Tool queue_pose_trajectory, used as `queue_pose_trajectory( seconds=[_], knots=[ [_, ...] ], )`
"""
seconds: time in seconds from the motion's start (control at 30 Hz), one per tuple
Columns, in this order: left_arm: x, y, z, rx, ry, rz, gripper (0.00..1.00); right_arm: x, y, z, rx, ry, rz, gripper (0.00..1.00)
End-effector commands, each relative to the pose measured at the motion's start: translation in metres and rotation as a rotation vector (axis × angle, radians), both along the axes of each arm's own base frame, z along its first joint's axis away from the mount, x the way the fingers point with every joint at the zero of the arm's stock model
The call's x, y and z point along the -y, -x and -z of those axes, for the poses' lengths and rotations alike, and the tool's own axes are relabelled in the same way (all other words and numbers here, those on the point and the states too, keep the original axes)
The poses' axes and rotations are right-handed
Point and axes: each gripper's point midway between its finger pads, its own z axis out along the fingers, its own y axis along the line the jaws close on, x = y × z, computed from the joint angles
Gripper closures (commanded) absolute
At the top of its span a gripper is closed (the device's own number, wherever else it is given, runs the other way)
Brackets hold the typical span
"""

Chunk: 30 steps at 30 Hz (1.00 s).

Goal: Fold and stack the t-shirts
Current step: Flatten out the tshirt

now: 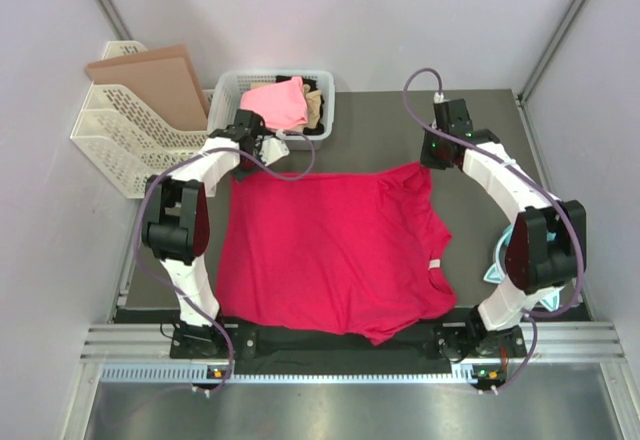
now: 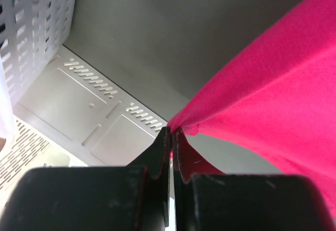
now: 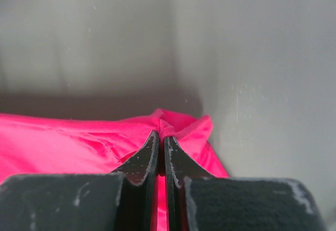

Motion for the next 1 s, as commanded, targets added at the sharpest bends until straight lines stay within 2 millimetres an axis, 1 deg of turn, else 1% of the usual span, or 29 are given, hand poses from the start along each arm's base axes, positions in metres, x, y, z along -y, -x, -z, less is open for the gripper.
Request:
queue_pose_trajectory(
  seconds=[0.0,0.1,0.17,0.2,0.27,0.3,0.33,0.4,0.43,0.5,0.53,0.6,0.63,0.67,0.7,0.73,0.77,0.8,0.83,0.87,0.9,0.93,0.97],
  knots=[
    [-0.005,-0.03,-0.025,0.123,-0.018,-0.026,1.0,-0.001,-0.035,-0.041,0.133,-0.015,-0.007,1.0],
    [-0.006,-0.038,-0.029,0.16,-0.026,-0.029,1.0,0.0,-0.039,-0.048,0.153,-0.008,-0.014,1.0],
    [-0.006,-0.043,-0.033,0.183,-0.022,-0.039,1.0,0.001,-0.037,-0.052,0.161,-0.004,-0.015,1.0],
    [-0.005,-0.042,-0.033,0.178,-0.016,-0.043,1.0,0.001,-0.036,-0.053,0.157,-0.001,-0.015,1.0],
    [-0.003,-0.033,-0.028,0.142,0.005,-0.049,1.0,0.001,-0.03,-0.05,0.149,-0.004,-0.017,1.0],
    [-0.003,-0.029,-0.029,0.143,0.008,-0.047,1.0,0.001,-0.029,-0.047,0.143,-0.005,-0.019,1.0],
    [-0.005,-0.018,-0.016,0.11,0.001,-0.047,0.99,0.0,-0.025,-0.039,0.124,-0.008,-0.021,1.0],
    [-0.006,-0.013,-0.014,0.132,0.006,-0.045,0.97,-0.001,-0.023,-0.023,0.084,-0.01,-0.014,1.0],
    [-0.008,-0.003,-0.003,0.107,0.001,-0.045,0.97,-0.001,-0.02,-0.013,0.055,-0.011,-0.013,1.0],
    [-0.009,-0.001,-0.001,0.118,0.001,-0.053,0.97,-0.004,-0.02,0.001,0.032,-0.029,-0.015,1.0],
    [-0.011,0.002,0.003,0.114,-0.007,-0.053,0.97,-0.006,-0.023,0.002,0.045,-0.035,-0.019,1.0],
    [-0.013,-0.001,0.003,0.126,-0.011,-0.058,0.98,-0.007,-0.029,0.002,0.057,-0.035,-0.015,1.0],
    [-0.013,-0.006,-0.002,0.143,-0.01,-0.061,0.99,-0.007,-0.038,-0.009,0.085,-0.035,-0.017,1.0],
    [-0.013,-0.01,-0.004,0.151,-0.01,-0.065,1.0,-0.007,-0.044,-0.005,0.073,-0.02,-0.023,1.0],
    [-0.014,-0.014,-0.001,0.146,-0.017,-0.073,1.0,-0.007,-0.049,-0.01,0.078,-0.016,-0.026,1.0],
    [-0.012,-0.025,-0.012,0.176,-0.009,-0.087,1.0,-0.01,-0.058,-0.024,0.103,-0.021,-0.033,1.0],
    [-0.013,-0.031,-0.014,0.187,-0.007,-0.097,1.0,-0.011,-0.063,-0.022,0.097,-0.013,-0.04,1.0],
    [-0.013,-0.042,-0.019,0.207,-0.01,-0.109,1.0,-0.012,-0.068,-0.025,0.105,-0.013,-0.042,1.0],
    [-0.012,-0.047,-0.022,0.222,-0.007,-0.124,1.0,-0.013,-0.075,-0.037,0.125,-0.013,-0.042,1.0],
    [-0.012,-0.053,-0.021,0.226,-0.01,-0.131,1.0,-0.012,-0.08,-0.036,0.124,-0.003,-0.039,1.0],
    [-0.011,-0.061,-0.03,0.253,-0.008,-0.137,1.0,-0.012,-0.082,-0.039,0.13,0.004,-0.04,1.0],
    [-0.012,-0.064,-0.033,0.263,-0.01,-0.143,1.0,-0.012,-0.088,-0.048,0.148,0.006,-0.041,1.0],
    [-0.012,-0.066,-0.033,0.264,-0.01,-0.144,1.0,-0.011,-0.09,-0.048,0.149,0.02,-0.043,1.0]
  ],
)
